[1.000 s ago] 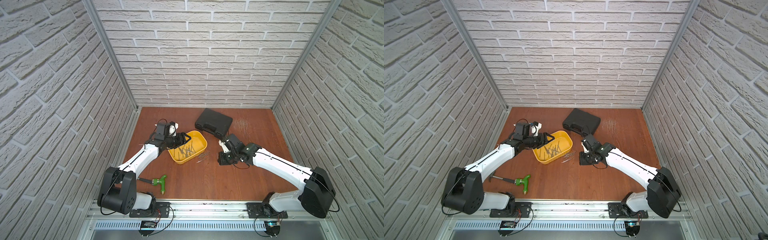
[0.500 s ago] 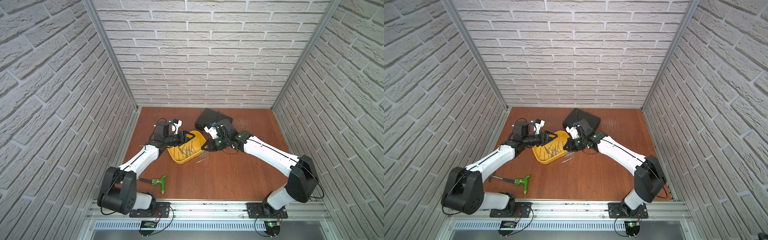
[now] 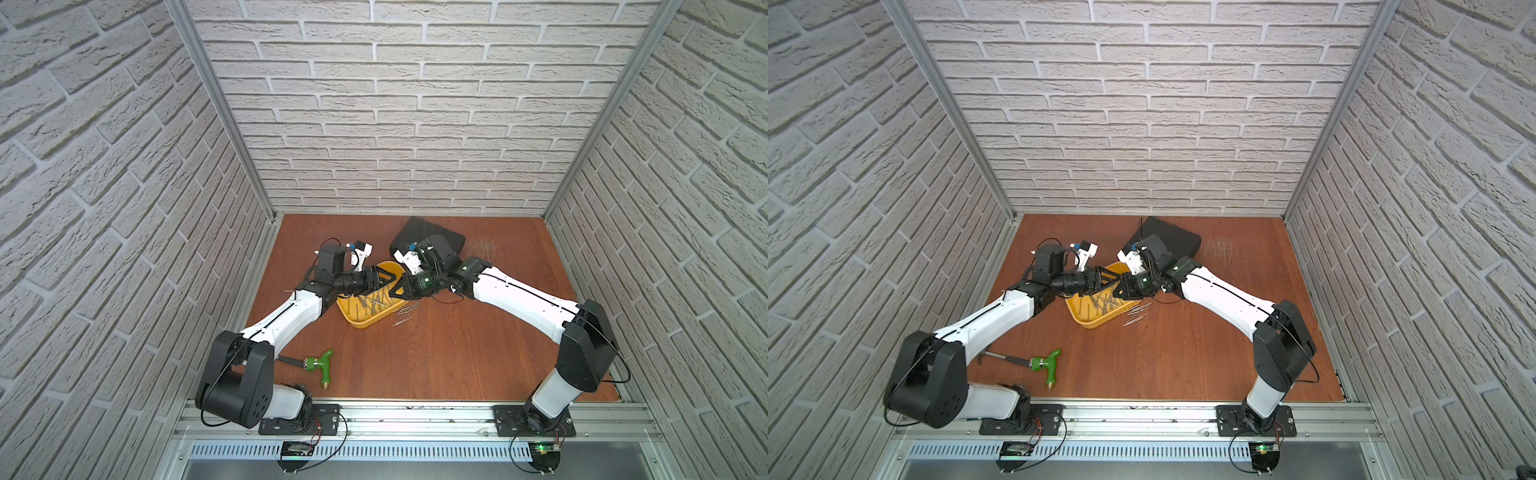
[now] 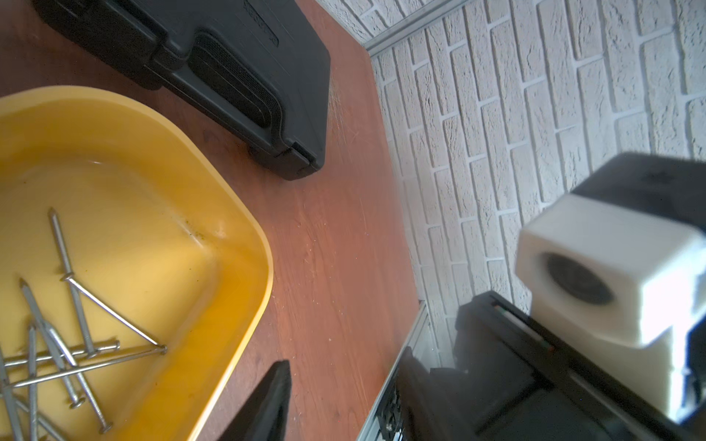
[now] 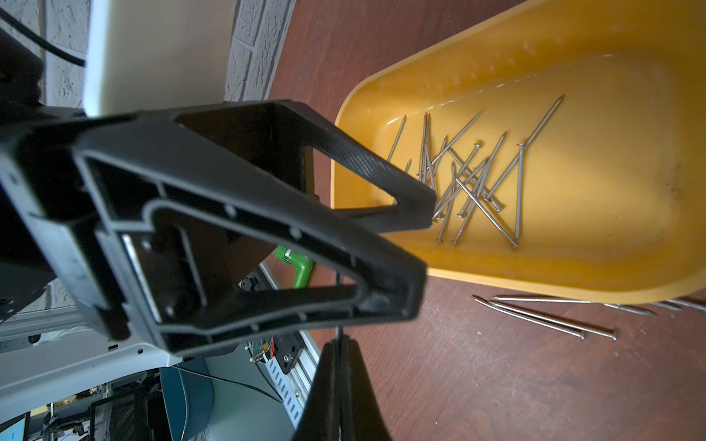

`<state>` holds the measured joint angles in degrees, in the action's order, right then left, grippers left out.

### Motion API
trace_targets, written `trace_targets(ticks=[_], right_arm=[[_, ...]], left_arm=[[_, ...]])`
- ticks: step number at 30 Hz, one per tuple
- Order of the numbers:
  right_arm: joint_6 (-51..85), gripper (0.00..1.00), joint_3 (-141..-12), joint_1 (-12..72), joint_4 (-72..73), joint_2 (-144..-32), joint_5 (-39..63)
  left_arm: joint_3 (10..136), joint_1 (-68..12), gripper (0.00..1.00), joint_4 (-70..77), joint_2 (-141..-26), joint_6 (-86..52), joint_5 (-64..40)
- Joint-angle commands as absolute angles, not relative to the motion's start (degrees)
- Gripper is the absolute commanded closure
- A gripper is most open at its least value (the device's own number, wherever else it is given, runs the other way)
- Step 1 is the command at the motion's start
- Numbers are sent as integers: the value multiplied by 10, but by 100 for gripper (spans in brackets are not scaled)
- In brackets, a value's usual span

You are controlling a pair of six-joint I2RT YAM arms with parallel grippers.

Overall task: Put the nails on the desktop into the storage box
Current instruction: Pick up the nail from the center of the board, then place the nail in the storage box.

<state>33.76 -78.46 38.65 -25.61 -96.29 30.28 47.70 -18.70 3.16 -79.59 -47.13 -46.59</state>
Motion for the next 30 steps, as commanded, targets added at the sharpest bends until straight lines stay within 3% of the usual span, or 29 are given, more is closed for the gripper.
trace_targets(ticks=[1,7,10,13,16,19,23,30], right_arm=[[329,98,-807,390,-242,-968,311],[326,98,-813,393,-245,-978,308],[324,98,-814,394,-249,-982,304],[314,95,-820,395,-264,-988,292],[302,73,-831,394,-287,-990,275],[283,62,-843,392,-327,-981,234],[272,60,-836,381,-367,-959,188],[273,60,-793,382,-381,-935,165]], left_arm=[[482,-192,53,52,-803,-469,-479],[484,-191,76,42,-803,-468,-478],[486,-192,100,37,-806,-468,-480],[491,-192,100,30,-813,-468,-484],[495,-190,100,1,-812,-458,-467],[508,-185,100,-68,-812,-424,-419],[520,-166,100,-145,-831,-396,-306],[544,-168,100,-134,-912,-383,-196]])
